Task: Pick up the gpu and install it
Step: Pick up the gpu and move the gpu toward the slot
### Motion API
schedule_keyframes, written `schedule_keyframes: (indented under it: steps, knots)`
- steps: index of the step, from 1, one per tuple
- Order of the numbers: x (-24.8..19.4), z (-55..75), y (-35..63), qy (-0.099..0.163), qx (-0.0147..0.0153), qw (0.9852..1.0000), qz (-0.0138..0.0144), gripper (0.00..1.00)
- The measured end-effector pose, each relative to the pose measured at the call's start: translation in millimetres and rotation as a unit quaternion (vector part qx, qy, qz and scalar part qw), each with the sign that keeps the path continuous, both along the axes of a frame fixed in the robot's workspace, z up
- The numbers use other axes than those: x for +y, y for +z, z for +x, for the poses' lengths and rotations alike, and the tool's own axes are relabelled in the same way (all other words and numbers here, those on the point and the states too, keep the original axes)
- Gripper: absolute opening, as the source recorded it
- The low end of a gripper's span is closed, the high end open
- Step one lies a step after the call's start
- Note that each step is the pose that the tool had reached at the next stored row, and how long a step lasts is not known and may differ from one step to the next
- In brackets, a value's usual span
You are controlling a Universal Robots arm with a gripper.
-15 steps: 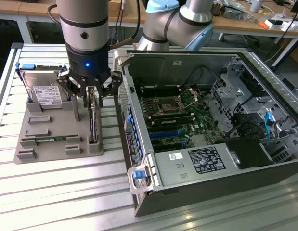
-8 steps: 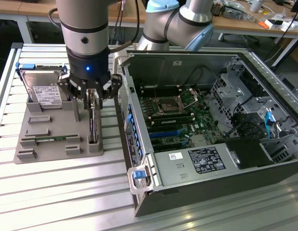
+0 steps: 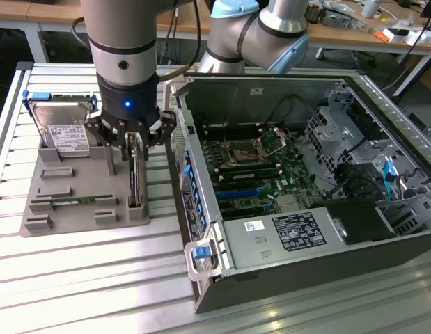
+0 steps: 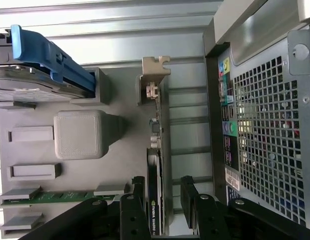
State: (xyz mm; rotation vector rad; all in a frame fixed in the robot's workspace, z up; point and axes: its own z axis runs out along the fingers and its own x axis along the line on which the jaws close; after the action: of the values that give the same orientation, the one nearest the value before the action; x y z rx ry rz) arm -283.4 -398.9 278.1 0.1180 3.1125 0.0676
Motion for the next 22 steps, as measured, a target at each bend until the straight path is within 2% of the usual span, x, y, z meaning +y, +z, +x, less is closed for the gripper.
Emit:
schedule_keyframes:
  steps: [22]
  knots:
    - [0.0, 0.0, -26.2, 0.0, 0.0, 1.0, 0.0, 0.42]
